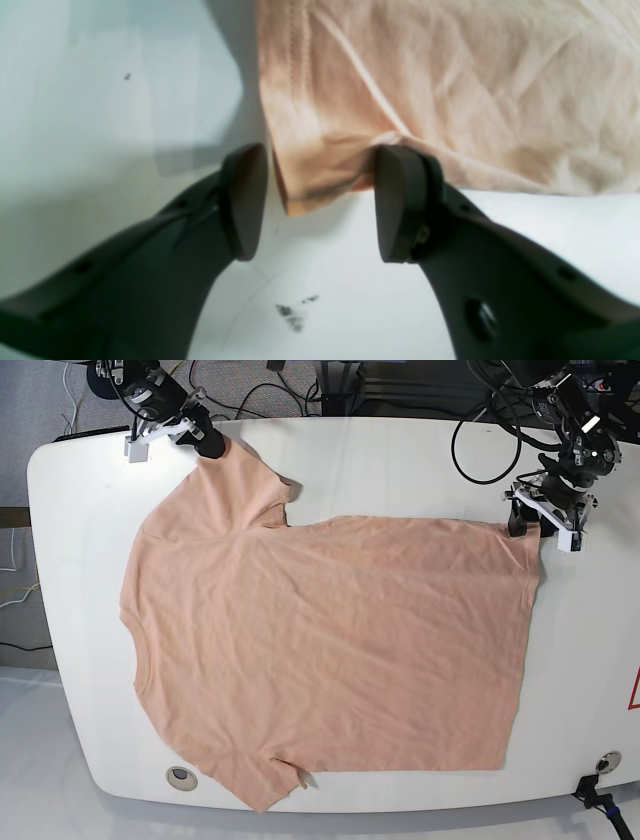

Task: Fold the T-shirt properly
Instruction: 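Lower the left gripper and pinch the shirt's side edge, then pull both held shirt edges toward the robot base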

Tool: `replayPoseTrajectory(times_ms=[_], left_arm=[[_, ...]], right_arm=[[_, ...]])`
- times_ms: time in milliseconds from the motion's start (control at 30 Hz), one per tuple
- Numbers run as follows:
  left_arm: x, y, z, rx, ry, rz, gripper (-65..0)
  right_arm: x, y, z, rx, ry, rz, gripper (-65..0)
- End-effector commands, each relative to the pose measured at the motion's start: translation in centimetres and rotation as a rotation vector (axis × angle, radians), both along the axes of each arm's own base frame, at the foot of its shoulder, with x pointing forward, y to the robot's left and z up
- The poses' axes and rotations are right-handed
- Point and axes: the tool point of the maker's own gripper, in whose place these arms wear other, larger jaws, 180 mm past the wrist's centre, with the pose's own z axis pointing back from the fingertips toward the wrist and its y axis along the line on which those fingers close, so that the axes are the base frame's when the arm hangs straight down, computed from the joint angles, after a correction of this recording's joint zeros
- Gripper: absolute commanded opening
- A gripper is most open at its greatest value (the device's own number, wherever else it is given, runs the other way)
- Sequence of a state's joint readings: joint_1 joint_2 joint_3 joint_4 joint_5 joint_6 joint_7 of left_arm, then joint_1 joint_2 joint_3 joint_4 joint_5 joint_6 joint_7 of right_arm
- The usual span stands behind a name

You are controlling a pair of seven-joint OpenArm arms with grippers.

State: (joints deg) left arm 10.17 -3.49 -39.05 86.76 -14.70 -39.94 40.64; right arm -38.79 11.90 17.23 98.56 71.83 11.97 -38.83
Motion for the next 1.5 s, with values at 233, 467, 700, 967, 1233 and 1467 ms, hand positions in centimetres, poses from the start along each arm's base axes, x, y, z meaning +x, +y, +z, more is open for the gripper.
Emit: replayPoseTrajectory(times_ms=[233,467,700,967,1233,1467], left_arm=[[-0.2,0.4,0.0,0.024,0.021,-0.007,-50.6],[0.0,0.3,0.2,0.026,0.016,-0.014,-65.0],[-1.5,-0.7,0.7,0.069,0.032,-0.073,-65.0],[-6.3,-0.6,1.7,0.152,0.083,-0.113,-65.0],[-7.8,-0.9,3.8,0.219,0.073,-0.153,-65.0],[-2.5,-1.0,6.2,0.227,-0.062,-0.14,-65.0]], right_arm=[[0.3,-0.2,0.7,-0.002,-0.026,0.004,-65.0],[0.4,-0.2,0.8,-0.003,-0.029,0.005,-65.0],[0.6,1.0,2.8,0.003,-0.067,0.055,-65.0],[-1.4,2.2,4.1,0.011,-0.048,0.098,-65.0],[-3.7,2.6,5.2,0.058,-0.016,0.091,-65.0],[1.2,0.9,8.2,0.102,-0.163,0.076,-65.0]])
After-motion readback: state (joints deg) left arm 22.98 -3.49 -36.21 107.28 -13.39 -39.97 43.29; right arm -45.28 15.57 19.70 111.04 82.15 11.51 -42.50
